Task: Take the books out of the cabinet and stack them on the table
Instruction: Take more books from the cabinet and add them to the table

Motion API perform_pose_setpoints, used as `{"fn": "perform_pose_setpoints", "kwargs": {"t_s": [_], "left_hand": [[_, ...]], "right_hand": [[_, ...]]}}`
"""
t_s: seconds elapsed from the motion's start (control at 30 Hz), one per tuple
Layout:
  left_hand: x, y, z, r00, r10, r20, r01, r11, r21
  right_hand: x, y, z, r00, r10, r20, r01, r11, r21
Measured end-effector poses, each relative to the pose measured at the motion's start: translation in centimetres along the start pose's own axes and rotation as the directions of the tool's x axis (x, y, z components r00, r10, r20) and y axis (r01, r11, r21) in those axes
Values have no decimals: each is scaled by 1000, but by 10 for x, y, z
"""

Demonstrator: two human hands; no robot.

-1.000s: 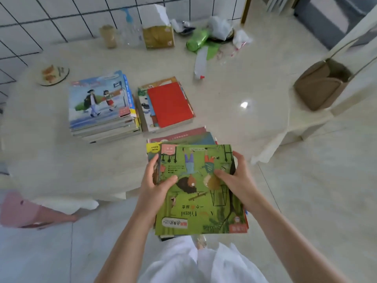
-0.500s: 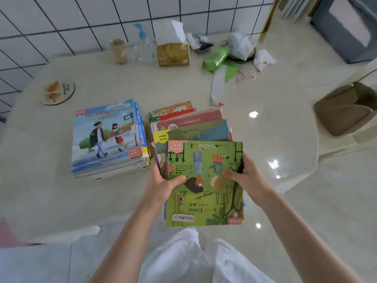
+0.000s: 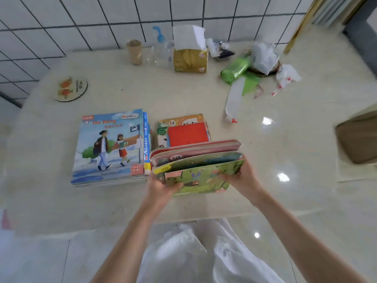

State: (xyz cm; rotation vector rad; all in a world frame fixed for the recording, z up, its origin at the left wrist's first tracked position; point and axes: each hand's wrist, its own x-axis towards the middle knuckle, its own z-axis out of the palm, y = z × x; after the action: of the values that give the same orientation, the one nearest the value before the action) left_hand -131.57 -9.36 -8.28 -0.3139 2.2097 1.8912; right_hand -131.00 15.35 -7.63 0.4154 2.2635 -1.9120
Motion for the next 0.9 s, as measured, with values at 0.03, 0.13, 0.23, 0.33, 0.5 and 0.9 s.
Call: {"fn": "perform_pose_setpoints", "kwargs": {"t_s": [0.03, 0.13, 0.23, 0.33, 0.5, 0.9], "left_hand": [[-1, -4, 1, 1000, -23, -18, 22, 999, -35], [0, -14, 8, 994, -81, -76, 72, 991, -115], [3, -13, 14, 986, -106, -129, 94, 991, -98], [4, -18, 17, 982, -131, -137, 120, 989, -90], [-3, -26, 20, 977, -189, -101, 174, 975, -139], [25, 14, 8, 981, -187, -46, 185, 981, -53]], "right_hand": [[5, 2, 0, 1000, 7, 30, -6, 999, -37], [14, 5, 0, 989, 42, 140, -31, 996, -79], [17, 4, -1, 981, 51, 185, -44, 998, -42], [12, 5, 0, 976, 58, 211, -62, 998, 11], [11, 24, 2, 971, 134, 201, -140, 990, 17], [38, -28, -7, 943, 180, 279, -134, 976, -174]]}}
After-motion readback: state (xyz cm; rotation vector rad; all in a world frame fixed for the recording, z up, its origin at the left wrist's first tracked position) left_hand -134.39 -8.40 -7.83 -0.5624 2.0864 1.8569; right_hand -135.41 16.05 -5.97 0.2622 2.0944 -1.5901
